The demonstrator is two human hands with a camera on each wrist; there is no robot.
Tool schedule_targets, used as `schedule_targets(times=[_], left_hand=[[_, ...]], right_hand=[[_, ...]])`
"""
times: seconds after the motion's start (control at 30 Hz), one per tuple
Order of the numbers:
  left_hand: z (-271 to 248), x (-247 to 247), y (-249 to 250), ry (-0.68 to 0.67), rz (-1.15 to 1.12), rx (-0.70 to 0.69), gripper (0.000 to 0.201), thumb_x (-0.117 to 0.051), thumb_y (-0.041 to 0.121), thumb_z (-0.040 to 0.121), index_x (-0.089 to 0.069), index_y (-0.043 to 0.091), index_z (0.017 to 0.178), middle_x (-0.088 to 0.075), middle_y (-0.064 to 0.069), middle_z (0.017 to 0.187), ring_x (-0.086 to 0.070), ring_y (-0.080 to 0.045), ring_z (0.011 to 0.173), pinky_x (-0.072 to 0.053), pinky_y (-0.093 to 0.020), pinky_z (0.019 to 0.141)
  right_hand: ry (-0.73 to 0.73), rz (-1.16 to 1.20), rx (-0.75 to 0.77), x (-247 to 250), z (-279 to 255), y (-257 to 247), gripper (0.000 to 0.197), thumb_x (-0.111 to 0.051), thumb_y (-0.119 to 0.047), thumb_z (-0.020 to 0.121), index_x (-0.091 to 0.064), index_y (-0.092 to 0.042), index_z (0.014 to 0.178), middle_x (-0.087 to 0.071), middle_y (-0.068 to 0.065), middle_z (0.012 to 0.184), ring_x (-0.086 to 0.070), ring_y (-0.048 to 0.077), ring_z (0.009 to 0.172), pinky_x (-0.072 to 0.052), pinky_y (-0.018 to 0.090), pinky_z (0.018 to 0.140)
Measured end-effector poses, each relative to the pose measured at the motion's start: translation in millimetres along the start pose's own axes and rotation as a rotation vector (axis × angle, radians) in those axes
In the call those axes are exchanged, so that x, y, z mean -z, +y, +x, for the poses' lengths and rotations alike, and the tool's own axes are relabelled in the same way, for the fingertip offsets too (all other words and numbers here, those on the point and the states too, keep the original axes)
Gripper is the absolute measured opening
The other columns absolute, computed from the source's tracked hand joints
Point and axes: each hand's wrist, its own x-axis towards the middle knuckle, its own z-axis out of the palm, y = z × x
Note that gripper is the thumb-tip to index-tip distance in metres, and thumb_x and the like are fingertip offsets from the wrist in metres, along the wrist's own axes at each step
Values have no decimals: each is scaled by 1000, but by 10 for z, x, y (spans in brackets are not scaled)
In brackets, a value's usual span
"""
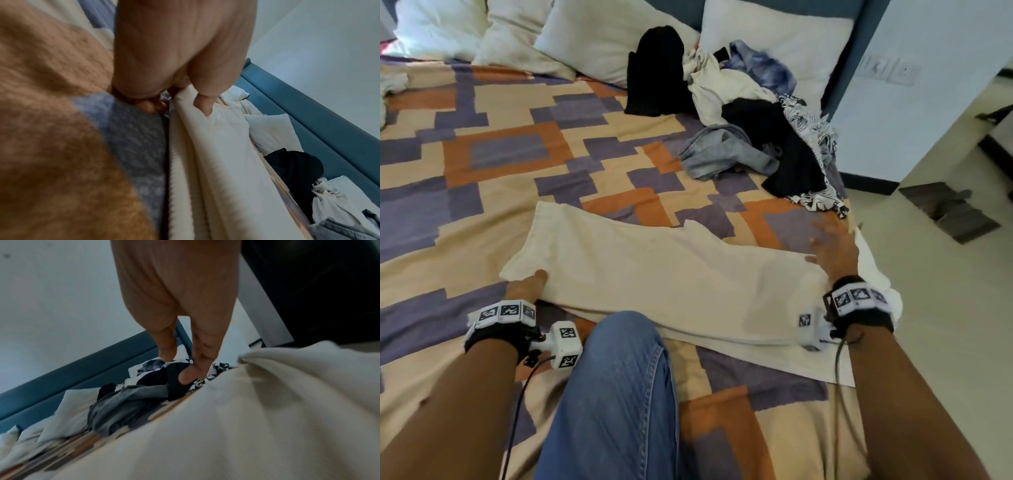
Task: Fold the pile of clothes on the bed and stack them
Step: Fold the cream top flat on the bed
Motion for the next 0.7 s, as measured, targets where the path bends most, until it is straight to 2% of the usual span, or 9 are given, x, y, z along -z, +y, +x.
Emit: schedule_targets(times=[0.03, 0.13, 0.2, 0.3, 0.33, 0.4, 0.53, 0.63, 0.7], left_hand=[[40, 48, -22, -8, -32, -6, 87, -61, 55, 76, -37, 10, 145, -46, -17, 145, -49, -42, 124, -40, -53, 106], [527, 109, -194, -100, -49, -30, 95, -72, 62, 67, -43, 13, 143, -51, -15, 140, -53, -40, 120, -42, -52, 105], [327, 169, -107, -117, -94, 14, 100, -78, 67, 59, -47, 15, 139, -59, -11, 130, -60, -38, 109, -46, -52, 100], [-339, 243, 115, -134, -187, 45, 59, -67, 51, 85, -53, 9, 123, -64, -9, 97, -61, -30, 80, -51, -44, 87], [-479, 238, 147, -133, -203, 45, 53, -64, 50, 88, -52, 11, 121, -63, -8, 95, -61, -30, 83, -51, -44, 86], [-628, 232, 136, -137, -224, 1, 49, -61, 52, 89, -51, 15, 120, -62, -8, 97, -61, -30, 93, -51, -45, 91], [-728, 288, 164, -117, -252, 23, 46, -58, 58, 89, -52, 12, 93, -53, -5, 75, -54, -21, 65, -50, -38, 72], [-723, 289, 168, -110, -287, 59, 45, -57, 58, 89, -53, 14, 90, -50, -3, 70, -50, -19, 59, -46, -34, 60], [-720, 287, 194, -111, -285, 66, 40, -54, 54, 92, -51, 16, 103, -47, -4, 68, -48, -20, 57, -44, -33, 57]], right_hand=[[-24, 43, -54, -23, -129, 27, 28, -61, -7, 91, -65, -6, 119, -62, 13, 117, -62, 27, 89, -58, 21, 60], [-129, 16, -26, -43, -669, 179, 7, -70, -18, 90, -72, -24, 86, -73, 12, 102, -65, 24, 79, -56, 35, 70], [-342, -46, 41, -136, -965, 293, 12, -77, -29, 84, -72, -27, 94, -72, 2, 103, -64, 18, 92, -50, 32, 84], [-675, -435, 241, -256, -1290, 419, 55, -82, -53, 68, -65, -37, 118, -47, -19, 120, -38, 7, 114, -36, 37, 100], [-689, -559, 294, -282, -1338, 467, 61, -80, -61, 64, -63, -43, 119, -38, -22, 121, -29, 6, 115, -33, 38, 100], [-608, -565, 351, -284, -1375, 564, 52, -72, -64, 65, -68, -39, 111, -44, -20, 119, -34, 10, 114, -34, 38, 95], [-390, -290, 463, -214, -1451, 559, 21, -71, -32, 81, -78, -19, 96, -71, -1, 93, -61, 30, 90, -44, 34, 79], [-410, -312, 530, -176, -1589, 553, 35, -60, -44, 82, -75, -27, 109, -67, -4, 95, -54, 22, 90, -41, 26, 78], [-497, -515, 607, -209, -1730, 675, 54, -53, -64, 79, -63, -40, 126, -60, -7, 110, -49, 19, 98, -43, 34, 79]])
